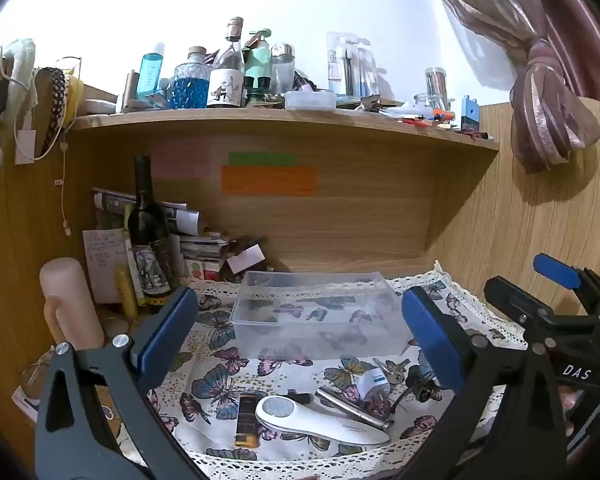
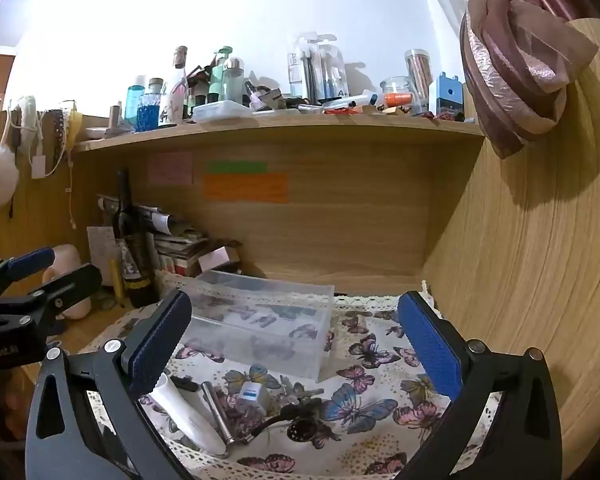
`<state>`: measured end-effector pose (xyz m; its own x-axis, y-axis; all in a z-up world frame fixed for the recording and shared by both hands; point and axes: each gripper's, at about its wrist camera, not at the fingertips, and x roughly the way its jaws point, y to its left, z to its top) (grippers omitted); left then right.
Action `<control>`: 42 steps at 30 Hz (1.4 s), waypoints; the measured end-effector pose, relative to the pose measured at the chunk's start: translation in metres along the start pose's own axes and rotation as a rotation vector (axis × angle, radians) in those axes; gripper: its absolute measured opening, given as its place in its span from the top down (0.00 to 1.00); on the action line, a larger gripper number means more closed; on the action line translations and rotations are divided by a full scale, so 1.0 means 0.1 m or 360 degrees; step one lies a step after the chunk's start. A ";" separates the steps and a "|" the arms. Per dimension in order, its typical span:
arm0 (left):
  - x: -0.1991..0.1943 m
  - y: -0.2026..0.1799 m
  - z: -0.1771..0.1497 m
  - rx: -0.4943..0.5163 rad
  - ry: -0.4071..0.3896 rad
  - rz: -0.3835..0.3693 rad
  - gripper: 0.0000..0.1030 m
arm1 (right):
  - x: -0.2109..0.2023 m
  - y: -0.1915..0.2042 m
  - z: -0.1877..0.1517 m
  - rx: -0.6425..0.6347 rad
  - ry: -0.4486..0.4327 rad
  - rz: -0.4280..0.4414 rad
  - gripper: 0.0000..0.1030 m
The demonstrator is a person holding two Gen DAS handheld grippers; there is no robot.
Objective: Organize rigid objects
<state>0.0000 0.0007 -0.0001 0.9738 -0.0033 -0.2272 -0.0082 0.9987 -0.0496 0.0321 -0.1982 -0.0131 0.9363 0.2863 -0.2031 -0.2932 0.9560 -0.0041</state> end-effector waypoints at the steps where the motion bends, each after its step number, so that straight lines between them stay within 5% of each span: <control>1: 0.00 0.00 0.00 -0.0012 -0.0002 -0.0002 0.00 | 0.00 0.00 0.00 -0.0003 0.0005 -0.0002 0.00; 42: 0.02 0.00 0.03 -0.0032 -0.0014 -0.0023 0.00 | 0.02 -0.01 0.02 0.0034 0.0001 -0.0016 0.00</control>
<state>0.0024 0.0012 0.0024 0.9758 -0.0173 -0.2180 0.0015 0.9974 -0.0723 0.0345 -0.1989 -0.0119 0.9390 0.2769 -0.2040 -0.2799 0.9599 0.0148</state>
